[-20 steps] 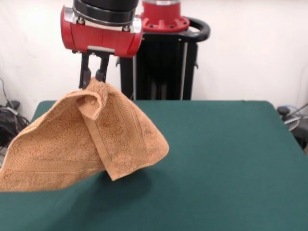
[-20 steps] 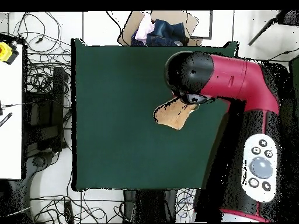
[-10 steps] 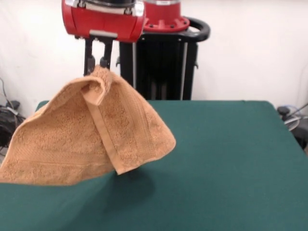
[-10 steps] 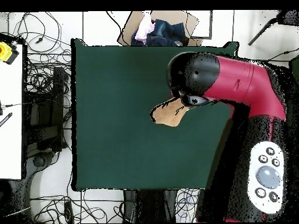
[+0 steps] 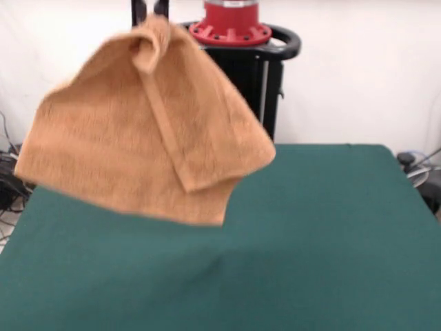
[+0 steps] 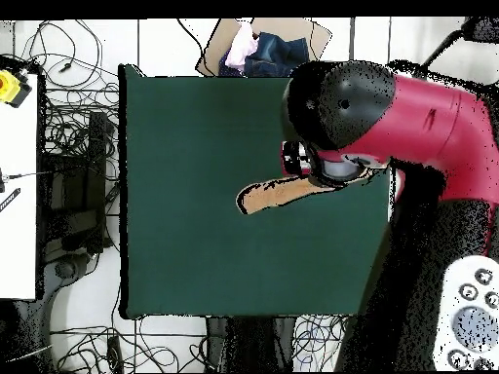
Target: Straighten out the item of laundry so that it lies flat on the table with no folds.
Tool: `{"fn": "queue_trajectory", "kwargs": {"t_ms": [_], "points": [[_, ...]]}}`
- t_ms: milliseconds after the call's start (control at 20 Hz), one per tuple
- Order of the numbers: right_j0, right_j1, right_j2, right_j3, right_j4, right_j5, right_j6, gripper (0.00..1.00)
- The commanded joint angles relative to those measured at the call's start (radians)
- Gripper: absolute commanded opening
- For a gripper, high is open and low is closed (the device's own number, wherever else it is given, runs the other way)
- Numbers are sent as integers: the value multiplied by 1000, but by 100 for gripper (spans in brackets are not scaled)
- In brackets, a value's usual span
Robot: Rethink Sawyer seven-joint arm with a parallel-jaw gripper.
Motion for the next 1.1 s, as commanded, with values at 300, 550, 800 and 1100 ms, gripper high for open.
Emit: {"fn": "queue_trajectory", "kwargs": {"t_ms": [300, 550, 800, 1100], "points": [[9, 35, 92, -331, -6, 446, 84, 0], [19, 78, 87, -422, -18, 502, 98, 0], [22, 81, 75, -426, 26, 439, 154, 0], [15, 97, 88, -425, 158, 184, 344, 0]]}}
